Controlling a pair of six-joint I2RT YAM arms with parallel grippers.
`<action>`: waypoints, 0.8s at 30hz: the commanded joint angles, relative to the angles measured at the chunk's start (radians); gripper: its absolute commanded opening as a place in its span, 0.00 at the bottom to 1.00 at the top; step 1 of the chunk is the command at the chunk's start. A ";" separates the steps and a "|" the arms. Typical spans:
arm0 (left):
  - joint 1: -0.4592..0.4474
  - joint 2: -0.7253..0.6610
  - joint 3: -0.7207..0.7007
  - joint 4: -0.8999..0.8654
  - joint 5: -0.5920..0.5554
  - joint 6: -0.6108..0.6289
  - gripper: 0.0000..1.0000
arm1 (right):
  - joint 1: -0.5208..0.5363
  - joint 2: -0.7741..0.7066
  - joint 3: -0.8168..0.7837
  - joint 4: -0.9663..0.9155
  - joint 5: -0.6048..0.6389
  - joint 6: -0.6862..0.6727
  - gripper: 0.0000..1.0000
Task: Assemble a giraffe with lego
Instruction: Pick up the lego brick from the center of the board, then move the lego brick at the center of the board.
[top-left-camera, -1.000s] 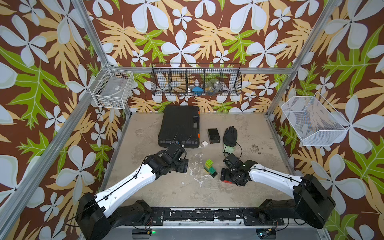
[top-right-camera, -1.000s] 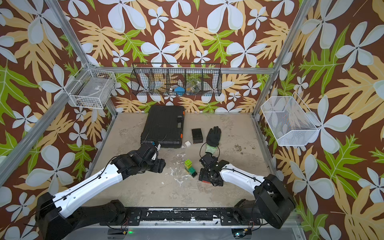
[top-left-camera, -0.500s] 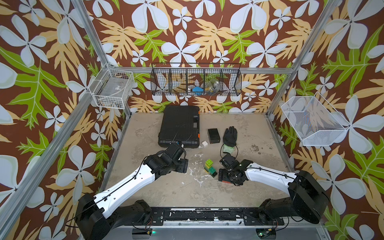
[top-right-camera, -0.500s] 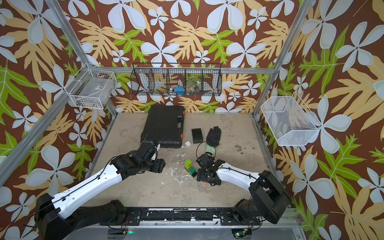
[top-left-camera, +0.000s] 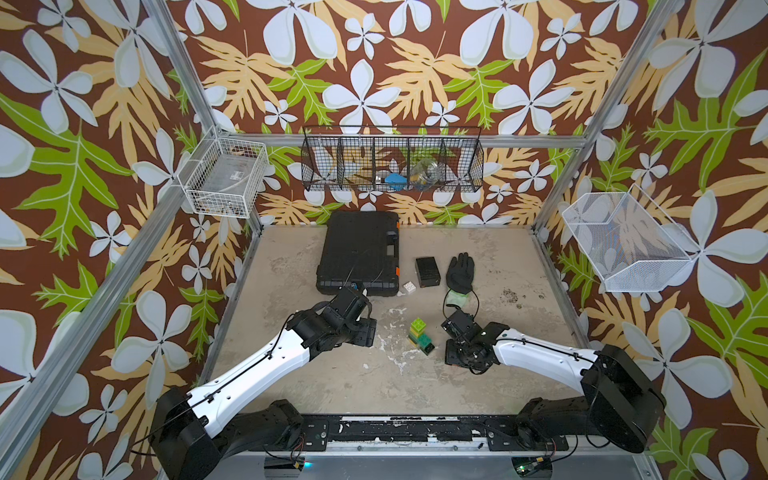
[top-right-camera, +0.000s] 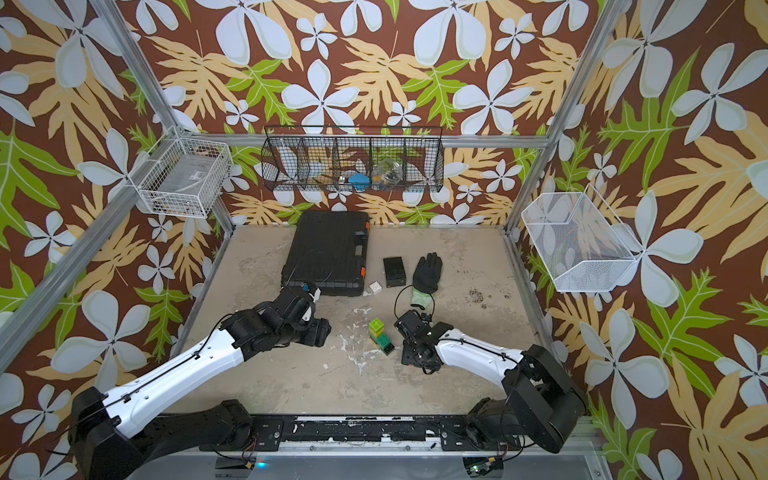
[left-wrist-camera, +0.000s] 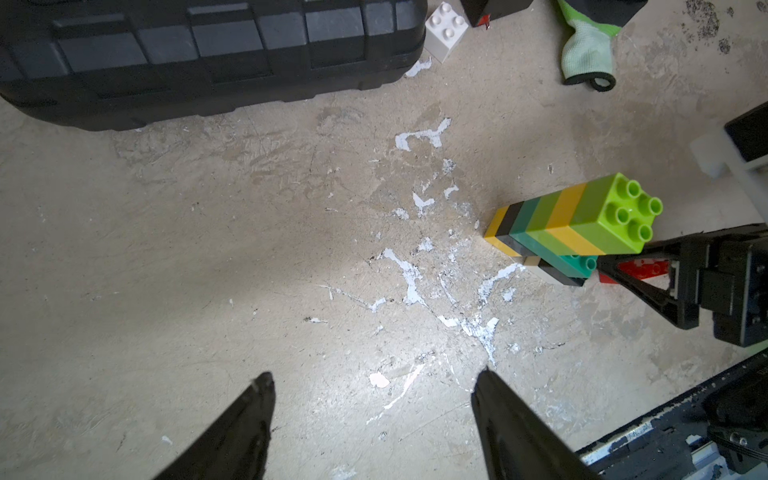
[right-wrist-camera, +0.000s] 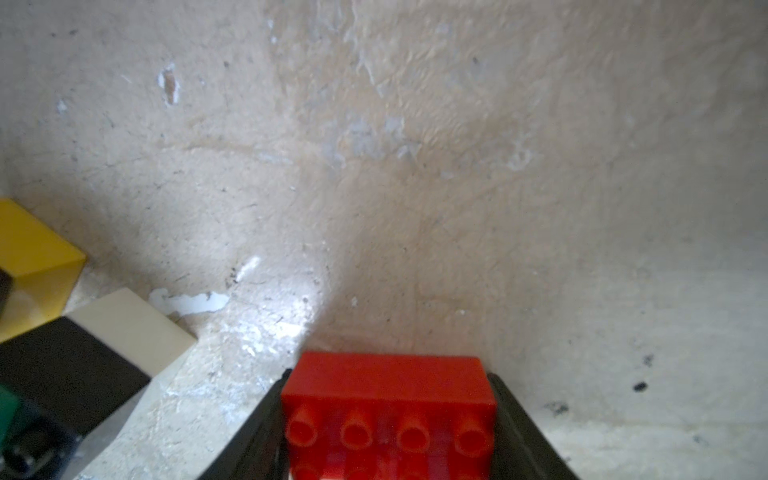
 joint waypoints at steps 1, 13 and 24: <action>0.002 0.035 0.008 0.034 0.009 0.005 0.70 | 0.002 -0.010 -0.001 -0.028 0.003 -0.012 0.46; 0.027 0.362 0.041 0.362 0.191 -0.041 0.67 | 0.001 -0.194 0.132 -0.181 0.032 0.024 0.43; 0.025 0.472 -0.013 0.515 0.301 -0.139 0.68 | -0.001 -0.304 0.218 -0.277 0.058 0.073 0.43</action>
